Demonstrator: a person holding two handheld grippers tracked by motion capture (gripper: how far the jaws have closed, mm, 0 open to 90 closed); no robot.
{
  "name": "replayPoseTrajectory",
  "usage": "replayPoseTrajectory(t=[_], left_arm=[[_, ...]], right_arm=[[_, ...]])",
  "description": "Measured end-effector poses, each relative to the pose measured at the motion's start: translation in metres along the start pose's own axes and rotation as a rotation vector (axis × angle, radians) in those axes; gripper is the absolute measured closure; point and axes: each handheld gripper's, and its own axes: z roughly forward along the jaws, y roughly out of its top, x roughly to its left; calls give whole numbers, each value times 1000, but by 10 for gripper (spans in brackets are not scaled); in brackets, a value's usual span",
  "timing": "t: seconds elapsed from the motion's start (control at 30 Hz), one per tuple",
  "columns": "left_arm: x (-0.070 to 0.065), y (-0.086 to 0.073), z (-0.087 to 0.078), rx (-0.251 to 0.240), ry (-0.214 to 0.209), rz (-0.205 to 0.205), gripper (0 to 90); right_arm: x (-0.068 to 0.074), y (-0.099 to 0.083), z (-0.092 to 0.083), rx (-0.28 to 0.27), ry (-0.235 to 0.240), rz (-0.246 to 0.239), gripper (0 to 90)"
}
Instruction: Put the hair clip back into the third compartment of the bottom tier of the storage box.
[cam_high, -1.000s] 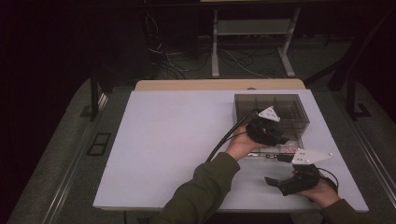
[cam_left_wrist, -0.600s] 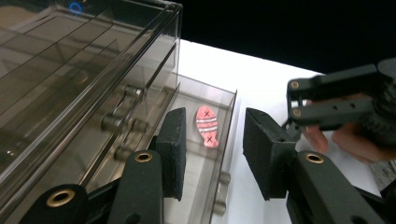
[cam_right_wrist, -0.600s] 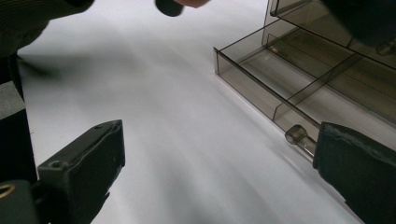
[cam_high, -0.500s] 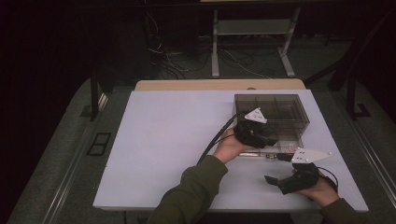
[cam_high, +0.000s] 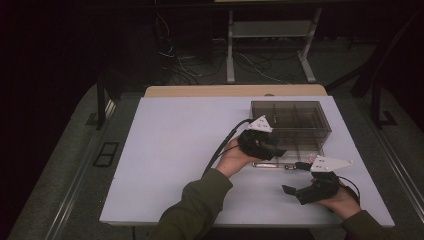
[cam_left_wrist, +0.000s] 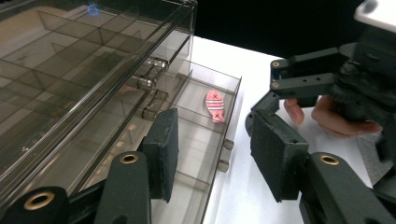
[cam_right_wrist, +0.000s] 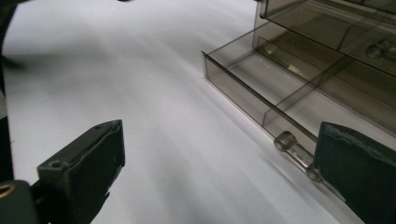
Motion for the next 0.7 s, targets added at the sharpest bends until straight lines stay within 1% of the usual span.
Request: replayPoseTrajectory(t=[0.1,0.13,0.2,0.33,0.37,0.5,0.6,0.63,0.7], left_arm=[[0,-3,-7,-5,13,-1,472],[-1,-5,-10,-7,22,-10,463],[-1,-8,-15,-11,34,-15,442],[-2,-16,-26,-16,74,-22,401],[-1,-19,-29,-10,82,-21,390],[3,-28,-39,-12,103,-43,358],[6,-35,-47,-12,122,-50,330],[6,-37,-49,-14,132,-55,320],[8,-42,-53,-19,147,-62,296]], right_arm=[[0,0,-1,-6,2,5,16],[0,0,-2,-7,2,5,16],[0,-1,-2,-6,4,7,16],[0,0,-3,-11,5,5,16],[1,0,-3,-11,5,5,16],[1,0,-2,-13,7,3,16],[2,0,-2,-4,12,13,16],[1,0,-2,-11,7,3,16],[1,0,-3,-15,6,4,16]])
